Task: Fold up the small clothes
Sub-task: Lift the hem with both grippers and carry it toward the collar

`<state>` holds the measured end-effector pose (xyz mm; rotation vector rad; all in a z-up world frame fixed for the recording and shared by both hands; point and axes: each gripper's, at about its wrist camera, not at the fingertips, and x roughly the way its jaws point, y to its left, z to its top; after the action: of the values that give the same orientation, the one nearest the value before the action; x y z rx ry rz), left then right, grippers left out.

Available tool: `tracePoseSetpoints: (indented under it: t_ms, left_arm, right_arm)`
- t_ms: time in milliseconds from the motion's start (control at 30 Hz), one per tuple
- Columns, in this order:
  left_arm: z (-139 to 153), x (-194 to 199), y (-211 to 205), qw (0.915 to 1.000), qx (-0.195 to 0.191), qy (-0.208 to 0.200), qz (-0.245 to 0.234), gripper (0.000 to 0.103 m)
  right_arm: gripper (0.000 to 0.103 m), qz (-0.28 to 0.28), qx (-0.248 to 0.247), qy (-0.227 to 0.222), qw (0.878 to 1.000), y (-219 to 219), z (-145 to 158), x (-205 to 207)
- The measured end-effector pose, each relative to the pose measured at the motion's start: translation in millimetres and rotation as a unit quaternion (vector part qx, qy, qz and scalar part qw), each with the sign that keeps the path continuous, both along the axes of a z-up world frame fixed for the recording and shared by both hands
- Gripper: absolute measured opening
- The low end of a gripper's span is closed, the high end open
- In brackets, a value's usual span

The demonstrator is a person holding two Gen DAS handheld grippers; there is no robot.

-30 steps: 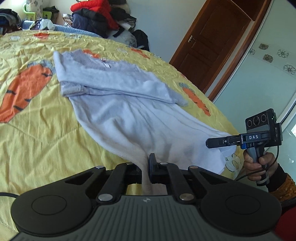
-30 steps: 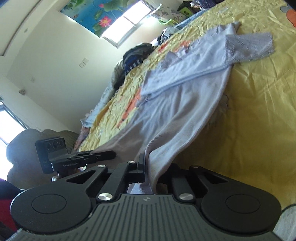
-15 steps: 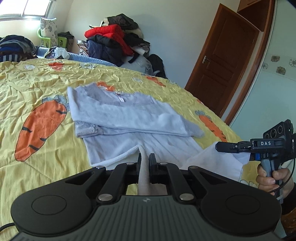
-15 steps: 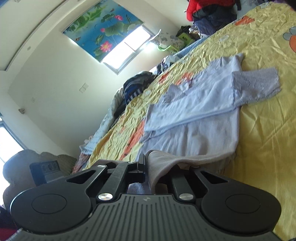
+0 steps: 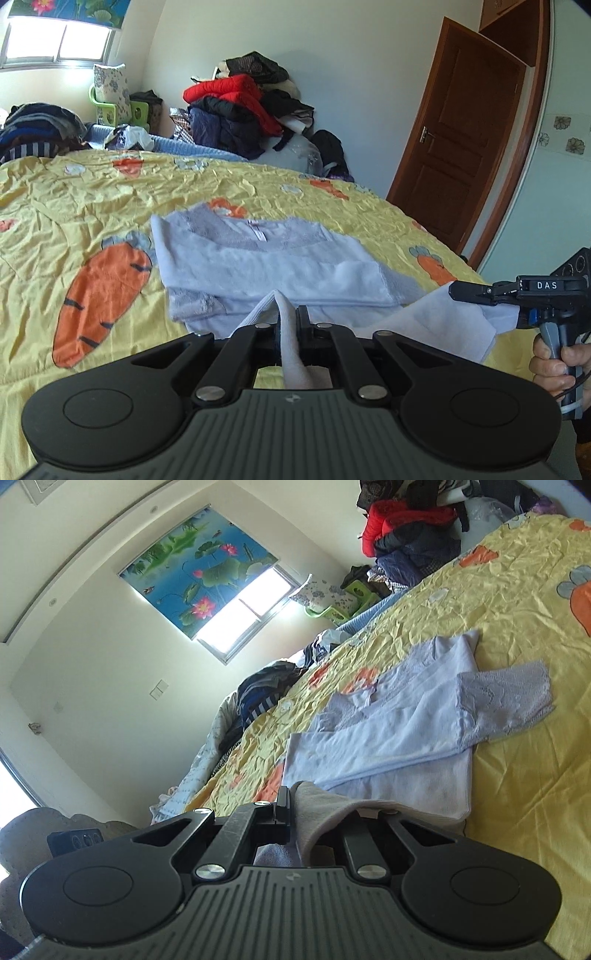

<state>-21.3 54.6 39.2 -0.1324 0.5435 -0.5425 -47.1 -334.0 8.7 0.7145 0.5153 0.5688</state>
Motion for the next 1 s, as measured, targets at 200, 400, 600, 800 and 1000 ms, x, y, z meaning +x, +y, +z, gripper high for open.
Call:
tracePoseSetpoints:
  t_ms: [200,400,600,800,1000]
  left_arm:
    - [6,13,0,0.9999,-0.01,-0.002,0.014,0.002]
    - [15,24,3,0.9994,-0.024,-0.01,0.022,0.002]
    - [23,39,4,0.9986,-0.035,-0.011,0.037,0.002]
    - [22,55,-1,0.9983,-0.029,0.0,0.05,0.002]
    - [17,78,-10,0.997,-0.015,0.024,0.072,0.002]
  right_arm:
    - [0.011,-0.012,0.003,-0.006,1.0,1,7,6]
    - [0.011,-0.014,0.01,-0.015,1.0,1,14,17]
    - [0.011,-0.021,0.015,-0.015,1.0,-1,16,34]
    - [0.011,-0.025,0.026,-0.005,0.999,-4,10,55]
    - [0.011,-0.03,0.024,0.011,0.999,-5,1,79]
